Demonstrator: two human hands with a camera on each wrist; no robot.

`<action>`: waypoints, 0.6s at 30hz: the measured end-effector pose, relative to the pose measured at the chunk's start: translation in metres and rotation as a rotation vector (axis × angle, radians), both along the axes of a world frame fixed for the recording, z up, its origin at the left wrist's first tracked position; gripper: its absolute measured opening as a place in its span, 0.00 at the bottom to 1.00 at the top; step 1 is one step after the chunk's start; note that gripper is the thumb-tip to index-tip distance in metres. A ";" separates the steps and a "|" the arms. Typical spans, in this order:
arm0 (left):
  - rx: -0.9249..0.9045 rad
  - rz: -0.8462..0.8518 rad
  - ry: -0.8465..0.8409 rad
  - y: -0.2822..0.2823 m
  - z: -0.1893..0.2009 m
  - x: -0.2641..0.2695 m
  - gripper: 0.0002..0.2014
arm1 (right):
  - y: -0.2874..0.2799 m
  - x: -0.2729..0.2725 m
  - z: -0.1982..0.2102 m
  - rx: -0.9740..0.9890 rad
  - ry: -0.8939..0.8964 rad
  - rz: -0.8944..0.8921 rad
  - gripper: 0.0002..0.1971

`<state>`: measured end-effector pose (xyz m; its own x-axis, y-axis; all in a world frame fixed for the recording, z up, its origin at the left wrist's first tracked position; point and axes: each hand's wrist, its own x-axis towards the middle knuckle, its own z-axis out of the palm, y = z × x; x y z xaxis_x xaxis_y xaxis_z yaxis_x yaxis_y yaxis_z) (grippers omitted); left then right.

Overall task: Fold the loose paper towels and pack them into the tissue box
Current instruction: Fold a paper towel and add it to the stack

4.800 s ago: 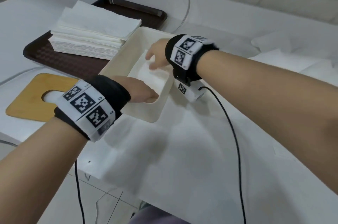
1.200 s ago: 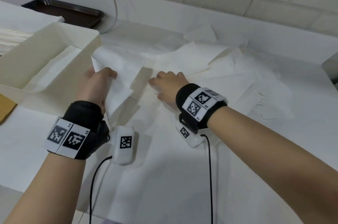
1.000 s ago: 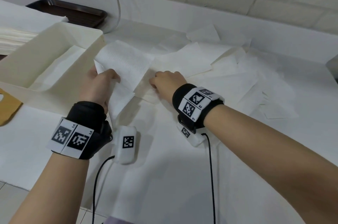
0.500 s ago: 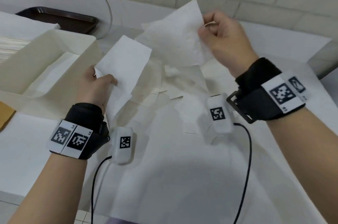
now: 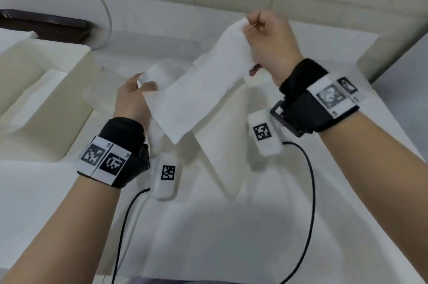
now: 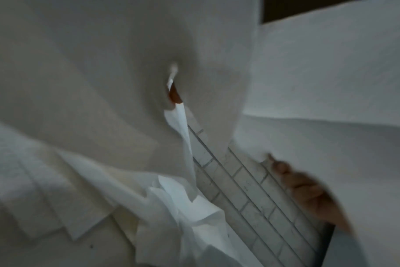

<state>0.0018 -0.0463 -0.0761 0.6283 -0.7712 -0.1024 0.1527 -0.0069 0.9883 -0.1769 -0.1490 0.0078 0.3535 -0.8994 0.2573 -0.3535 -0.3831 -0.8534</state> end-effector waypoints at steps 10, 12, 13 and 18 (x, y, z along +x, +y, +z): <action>0.062 0.043 -0.123 -0.004 -0.002 0.013 0.13 | -0.032 -0.008 -0.038 0.156 0.135 -0.027 0.12; 0.044 0.029 -0.117 -0.004 -0.001 0.017 0.13 | -0.023 -0.012 -0.018 0.186 -0.010 0.147 0.06; 0.038 0.018 -0.107 -0.004 0.001 0.017 0.13 | -0.016 -0.015 -0.008 0.202 -0.095 0.244 0.04; -0.026 -0.069 -0.112 -0.002 0.010 0.006 0.10 | -0.004 -0.024 0.021 0.420 -0.337 0.631 0.11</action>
